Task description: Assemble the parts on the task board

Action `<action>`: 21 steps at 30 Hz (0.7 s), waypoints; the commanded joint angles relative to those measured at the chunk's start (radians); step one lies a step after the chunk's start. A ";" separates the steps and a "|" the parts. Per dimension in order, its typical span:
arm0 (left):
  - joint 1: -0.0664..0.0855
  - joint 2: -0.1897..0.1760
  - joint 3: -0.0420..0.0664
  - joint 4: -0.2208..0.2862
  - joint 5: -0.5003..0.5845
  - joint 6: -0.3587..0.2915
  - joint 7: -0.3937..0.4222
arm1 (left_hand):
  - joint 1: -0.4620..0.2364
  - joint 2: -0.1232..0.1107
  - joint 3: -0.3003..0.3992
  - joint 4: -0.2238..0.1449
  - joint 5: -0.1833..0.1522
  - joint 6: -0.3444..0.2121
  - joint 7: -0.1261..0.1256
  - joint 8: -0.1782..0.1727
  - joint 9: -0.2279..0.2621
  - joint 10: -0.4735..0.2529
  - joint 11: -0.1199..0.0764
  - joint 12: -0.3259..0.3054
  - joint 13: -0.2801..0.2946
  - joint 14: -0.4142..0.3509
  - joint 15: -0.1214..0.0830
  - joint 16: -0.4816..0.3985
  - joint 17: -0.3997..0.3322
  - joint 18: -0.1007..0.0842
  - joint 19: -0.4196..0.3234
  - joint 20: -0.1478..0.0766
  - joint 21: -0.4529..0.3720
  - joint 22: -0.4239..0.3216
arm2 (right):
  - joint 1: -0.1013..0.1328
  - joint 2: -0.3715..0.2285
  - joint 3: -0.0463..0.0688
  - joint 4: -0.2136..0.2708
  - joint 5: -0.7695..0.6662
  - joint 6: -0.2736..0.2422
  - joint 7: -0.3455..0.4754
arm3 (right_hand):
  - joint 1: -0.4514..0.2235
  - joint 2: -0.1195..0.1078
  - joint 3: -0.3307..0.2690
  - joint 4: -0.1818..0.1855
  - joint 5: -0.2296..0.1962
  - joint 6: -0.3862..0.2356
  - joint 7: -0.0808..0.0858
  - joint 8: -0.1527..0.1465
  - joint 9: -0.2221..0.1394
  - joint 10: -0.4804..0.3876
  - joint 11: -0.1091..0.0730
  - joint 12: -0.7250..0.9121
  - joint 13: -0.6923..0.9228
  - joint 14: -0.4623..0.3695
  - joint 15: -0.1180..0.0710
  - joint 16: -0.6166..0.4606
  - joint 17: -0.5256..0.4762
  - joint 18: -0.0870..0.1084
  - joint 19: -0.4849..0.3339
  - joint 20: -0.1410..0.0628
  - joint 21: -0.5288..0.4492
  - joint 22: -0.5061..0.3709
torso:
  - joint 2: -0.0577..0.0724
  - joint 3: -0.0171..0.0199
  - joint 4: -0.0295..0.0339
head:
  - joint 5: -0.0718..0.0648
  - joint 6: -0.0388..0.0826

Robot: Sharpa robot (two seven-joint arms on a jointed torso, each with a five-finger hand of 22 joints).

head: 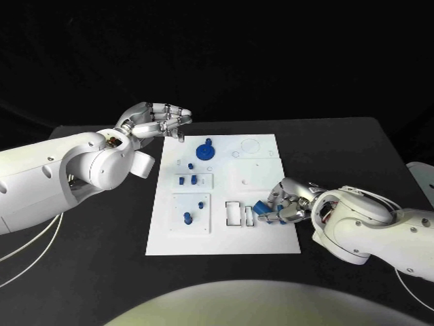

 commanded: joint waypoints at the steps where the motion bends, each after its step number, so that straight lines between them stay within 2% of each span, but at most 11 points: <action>1: 0.000 0.002 0.001 0.002 0.003 0.016 0.003 | -0.007 0.005 0.006 0.002 0.002 -0.004 0.001 0.005 0.001 -0.007 0.000 0.007 -0.001 -0.004 0.003 0.002 -0.001 0.009 0.002 0.003 -0.004 -0.001 | -0.007 0.007 0.000 -0.004 -0.014 0.020 -0.012 | -0.004 0.009 0.003 -0.003 0.008 0.013 -0.003 0.004 0.003 0.013 -0.003 0.008 0.093 0.098 -0.008 0.005 0.220 -0.015 0.005 0.000 0.005 0.150 | 0.000 0.0003 0.0012 | 0.000 -0.001; 3: 0.000 0.001 0.001 0.002 0.003 0.016 0.003 | -0.007 0.005 0.006 0.002 0.002 -0.004 0.001 0.005 0.001 -0.007 0.000 0.007 -0.001 -0.004 0.003 0.002 -0.001 0.009 0.002 0.003 -0.004 -0.001 | -0.008 0.008 0.000 -0.004 -0.013 0.018 -0.015 | -0.001 0.011 0.005 -0.004 0.011 0.015 -0.004 0.004 0.004 0.011 -0.004 0.005 0.090 0.097 -0.009 0.005 0.219 -0.015 0.005 0.000 0.005 0.150 | 0.000 0.0002 0.0021 | 0.001 -0.001; 6: 0.000 0.001 0.000 0.003 0.003 0.015 0.002 | -0.007 0.005 0.006 0.002 0.002 -0.004 0.001 0.005 0.001 -0.007 0.000 0.007 -0.001 -0.004 0.003 0.002 -0.001 0.009 0.002 0.003 -0.004 -0.001 | -0.010 0.009 0.000 -0.003 -0.009 0.012 -0.019 | -0.001 0.029 0.015 -0.003 0.025 0.026 -0.007 0.005 0.007 0.009 -0.007 0.002 0.087 0.098 -0.011 0.006 0.223 -0.015 0.007 -0.002 0.009 0.151 | 0.000 -0.0006 0.0022 | 0.000 -0.001; 10: 0.000 0.000 0.000 0.003 0.003 0.014 0.003 | -0.008 0.005 0.006 0.003 0.002 -0.005 0.001 0.006 0.001 -0.008 0.000 0.008 -0.001 -0.004 0.003 0.002 -0.001 0.009 0.002 0.003 -0.005 -0.001 | -0.011 0.011 0.000 -0.001 -0.002 -0.001 -0.021 | 0.003 0.037 0.022 -0.005 0.041 0.034 -0.011 0.004 0.009 0.016 -0.010 0.011 0.097 0.099 -0.014 0.007 0.228 -0.016 0.008 -0.004 0.015 0.152 | 0.000 -0.0008 0.0016 | 0.002 -0.001; 13: 0.000 0.000 0.000 0.004 0.003 0.013 0.003 | -0.008 0.005 0.006 0.003 0.002 -0.005 0.001 0.006 0.001 -0.008 0.000 0.008 -0.001 -0.004 0.003 0.002 -0.001 0.009 0.002 0.003 -0.005 -0.001 | -0.012 0.010 0.000 0.005 0.003 -0.030 -0.020 | 0.019 0.049 0.037 -0.006 0.067 0.049 -0.016 0.003 0.010 0.023 -0.015 0.022 0.108 0.100 -0.018 0.008 0.232 -0.018 0.011 -0.008 0.025 0.155 | -0.001 -0.0004 0.0015 | 0.003 -0.001; 16: 0.000 0.000 0.000 0.003 0.003 0.012 0.003 | -0.008 0.005 0.006 0.003 0.002 -0.005 0.001 0.006 0.001 -0.008 0.000 0.008 -0.001 -0.004 0.003 0.002 -0.001 0.009 0.002 0.003 -0.005 -0.001 | -0.012 0.006 0.000 0.014 0.004 -0.062 -0.019 | 0.024 0.050 0.044 -0.006 0.088 0.059 -0.019 0.002 0.011 0.026 -0.018 0.027 0.113 0.101 -0.020 0.010 0.238 -0.019 0.013 -0.010 0.030 0.156 | -0.001 -0.0005 0.0001 | 0.003 -0.001; 21: 0.000 0.001 0.000 0.003 0.003 0.012 0.003 | -0.008 0.005 0.006 0.003 0.002 -0.005 0.001 0.006 0.001 -0.008 0.000 0.008 -0.001 -0.004 0.003 0.002 -0.001 0.009 0.002 0.003 -0.005 -0.001 | -0.009 -0.005 0.000 0.036 0.015 -0.114 -0.016 | 0.008 0.052 0.045 -0.003 0.101 0.070 -0.022 0.000 0.011 0.030 -0.020 0.032 0.118 0.102 -0.022 0.011 0.242 -0.019 0.014 -0.012 0.033 0.157 | -0.001 -0.0014 0.0014 | 0.001 -0.001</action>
